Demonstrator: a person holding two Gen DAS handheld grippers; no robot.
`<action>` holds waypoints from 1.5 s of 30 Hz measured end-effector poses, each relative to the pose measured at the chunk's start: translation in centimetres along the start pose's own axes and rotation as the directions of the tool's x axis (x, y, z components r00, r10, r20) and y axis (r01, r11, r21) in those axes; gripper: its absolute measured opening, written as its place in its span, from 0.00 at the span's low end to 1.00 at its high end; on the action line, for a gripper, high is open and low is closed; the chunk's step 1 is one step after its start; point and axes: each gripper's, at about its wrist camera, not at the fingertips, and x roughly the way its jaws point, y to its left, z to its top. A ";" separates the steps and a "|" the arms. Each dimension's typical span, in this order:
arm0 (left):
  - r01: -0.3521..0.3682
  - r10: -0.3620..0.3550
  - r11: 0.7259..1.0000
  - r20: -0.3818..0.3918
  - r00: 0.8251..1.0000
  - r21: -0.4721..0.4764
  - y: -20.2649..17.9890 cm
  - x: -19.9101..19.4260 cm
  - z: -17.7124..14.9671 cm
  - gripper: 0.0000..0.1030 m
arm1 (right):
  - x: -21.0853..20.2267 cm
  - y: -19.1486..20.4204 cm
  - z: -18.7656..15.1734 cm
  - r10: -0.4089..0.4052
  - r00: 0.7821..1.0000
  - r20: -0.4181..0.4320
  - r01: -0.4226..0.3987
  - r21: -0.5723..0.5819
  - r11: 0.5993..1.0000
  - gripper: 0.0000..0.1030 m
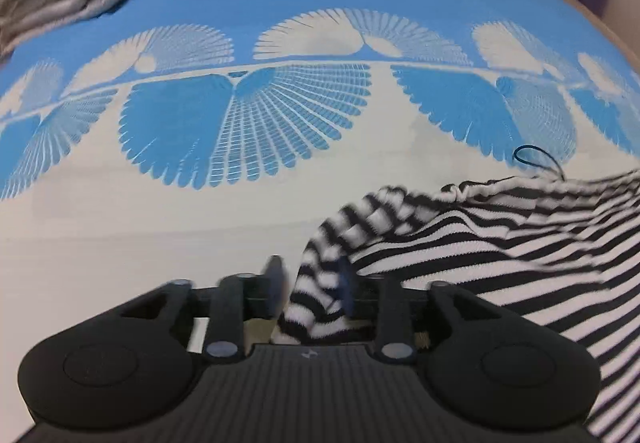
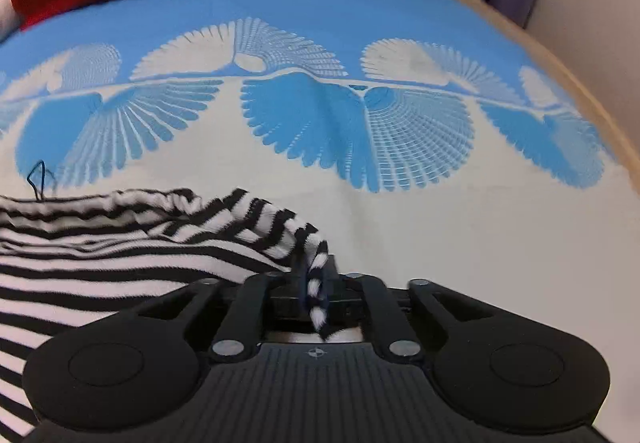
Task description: Fold small clothes
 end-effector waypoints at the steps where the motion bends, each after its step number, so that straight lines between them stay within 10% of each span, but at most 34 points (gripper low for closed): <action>1: 0.020 -0.020 1.000 0.027 0.999 -0.011 0.5 -1.3 0.0 0.50 | -0.6 -0.1 0.1 -0.011 1.000 0.010 0.011 0.004 1.000 0.28; 7: 0.206 -0.208 0.978 0.157 0.965 0.030 2.0 -7.4 -1.5 0.58 | -6.6 -3.1 -0.4 0.136 0.985 0.106 -0.142 0.052 0.989 0.35; 10: 0.277 -0.293 0.947 0.081 0.953 0.165 1.0 -7.4 -3.4 0.45 | -8.9 -3.6 -2.3 0.276 0.959 0.063 -0.275 -0.021 0.961 0.35; 13: 0.187 -0.160 0.958 -0.134 0.978 0.220 0.6 -3.6 -5.9 0.36 | -9.4 -3.6 -4.8 0.343 0.937 -0.066 -0.348 -0.094 0.933 0.35; 16: 0.077 -0.034 0.967 -0.177 0.984 0.243 1.0 -3.0 -7.0 0.36 | -8.5 -3.2 -7.5 0.284 0.937 -0.204 -0.320 -0.177 0.931 0.35; 19: 0.137 -0.121 0.972 -0.094 0.988 0.192 1.3 -6.6 -6.5 0.36 | -9.1 -3.4 -8.6 0.258 0.938 -0.231 -0.307 -0.210 0.928 0.35; 22: 0.307 -0.279 0.932 -0.159 0.947 0.191 0.7 -7.6 -7.7 0.37 | -9.8 -4.1 -8.7 0.287 0.929 -0.235 -0.327 -0.154 0.932 0.35; 25: 0.219 -0.107 0.910 -0.311 0.944 0.352 -1.1 -5.0 -11.1 0.44 | -9.1 -3.6 -10.2 0.209 0.930 -0.303 -0.280 -0.212 0.936 0.40; 30: 0.261 -0.198 0.925 -0.235 0.952 0.278 -0.4 -8.4 -10.6 0.43 | -11.9 -4.1 -9.4 0.253 0.940 -0.230 -0.292 -0.154 0.944 0.39; 33: 0.154 -0.033 0.928 -0.339 0.940 0.338 -0.9 -6.2 -12.7 0.47 | -10.4 -2.4 -12.3 0.050 0.947 -0.318 -0.176 -0.382 0.907 0.39; 35: 0.091 0.029 0.921 -0.300 0.954 0.378 -1.2 -7.3 -12.7 0.51 | -11.5 -1.9 -12.5 0.044 0.958 -0.282 -0.162 -0.410 0.898 0.39; 38: 0.105 -0.087 0.963 -0.080 0.993 0.247 -0.3 -13.1 -10.3 0.55 | -14.8 -2.3 -11.1 0.077 0.985 -0.154 -0.123 -0.320 0.939 0.39; 45: 0.090 -0.118 0.987 0.210 0.971 0.135 1.8 -23.4 -9.7 0.67 | -22.8 -0.8 -9.9 0.139 0.978 0.156 -0.111 -0.177 0.978 0.39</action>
